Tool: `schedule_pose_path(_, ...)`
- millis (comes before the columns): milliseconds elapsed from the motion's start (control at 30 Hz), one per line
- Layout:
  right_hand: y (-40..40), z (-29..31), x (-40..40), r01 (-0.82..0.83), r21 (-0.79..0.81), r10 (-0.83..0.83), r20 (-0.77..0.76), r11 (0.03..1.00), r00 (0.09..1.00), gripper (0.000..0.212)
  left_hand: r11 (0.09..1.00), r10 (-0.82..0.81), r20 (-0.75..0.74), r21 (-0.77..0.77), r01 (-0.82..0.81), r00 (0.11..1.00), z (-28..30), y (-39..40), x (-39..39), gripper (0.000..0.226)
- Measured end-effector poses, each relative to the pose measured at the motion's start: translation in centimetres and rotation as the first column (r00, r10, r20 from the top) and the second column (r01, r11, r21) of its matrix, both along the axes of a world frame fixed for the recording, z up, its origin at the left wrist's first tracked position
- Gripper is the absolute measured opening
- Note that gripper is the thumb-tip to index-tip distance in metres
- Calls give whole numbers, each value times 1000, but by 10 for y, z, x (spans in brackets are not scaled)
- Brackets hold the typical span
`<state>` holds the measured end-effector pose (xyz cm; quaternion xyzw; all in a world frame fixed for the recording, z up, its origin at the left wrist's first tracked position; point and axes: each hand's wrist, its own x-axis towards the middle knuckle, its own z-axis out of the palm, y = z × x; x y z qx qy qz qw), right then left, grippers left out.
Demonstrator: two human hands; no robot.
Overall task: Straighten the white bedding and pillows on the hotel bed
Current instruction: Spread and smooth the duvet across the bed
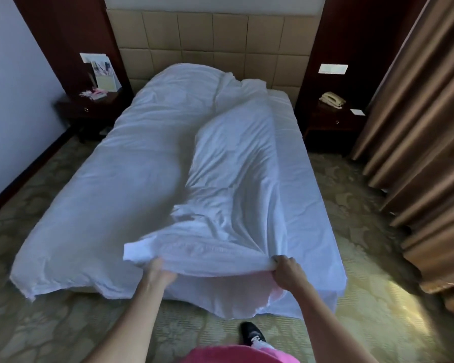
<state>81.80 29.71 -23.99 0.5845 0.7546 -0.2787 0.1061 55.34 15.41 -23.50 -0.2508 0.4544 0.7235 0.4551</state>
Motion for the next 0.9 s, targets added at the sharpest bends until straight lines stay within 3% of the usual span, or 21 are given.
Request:
schedule_pose_path(100, 4, 7, -3, 23, -14, -24, -36, 1000, 999, 45, 965, -72, -71, 247, 88, 995, 30, 30, -12, 34)
schedule_pose_path(167, 9, 8, -4, 30, -11, -31, -54, 999, 998, 39, 918, -123, -232, 342, 199, 965, 54, 56, -23, 36)
schedule_pose_path(267, 7, 12, -8, -13, 8, 13, -96, 1000, 995, 36, 821, -192, -511, 384, 422, 838, 82, 76, -30, 45)
schedule_pose_path(333, -1, 13, -11, -13, 31, 16, -105, 999, 994, 42, 787, -160, -484, 463, 408, 860, 87, 66, -32, 48)
schedule_pose_path(400, -8, 13, -12, -45, 89, 54, -103, 995, 993, 52, 836, -101, -357, 476, 274, 929, 63, 38, -35, 48)
schedule_pose_path(433, -12, 11, -11, -70, 102, 79, -79, 992, 994, 58, 885, -76, -322, 414, 212, 944, 40, 18, -35, 44)
schedule_pose_path(500, -18, 8, -11, -133, 104, 135, -11, 986, 991, 61, 980, -111, -197, 140, 140, 974, -5, -21, -30, 27)
schedule_pose_path(533, -21, 8, -11, -154, 94, 152, 22, 984, 988, 59, 991, -131, -68, -28, 130, 989, -26, -33, -28, 18)
schedule_pose_path(600, -26, 6, -11, -165, 88, 158, 78, 982, 984, 54, 978, -96, 100, -175, 113, 990, -43, -46, -20, 14)
schedule_pose_path(700, -27, 4, -4, -133, 87, 123, 113, 987, 986, 53, 986, -157, -82, -68, 152, 984, -44, -34, -21, 21)
schedule_pose_path(767, -25, 3, 1, -132, 64, 124, 113, 989, 986, 53, 985, -127, -203, 86, 147, 971, -31, -18, -23, 32)
schedule_pose_path(900, -20, 4, 1, -123, 71, 118, 64, 990, 991, 50, 966, -80, -389, 196, 167, 918, 8, 5, -32, 43)
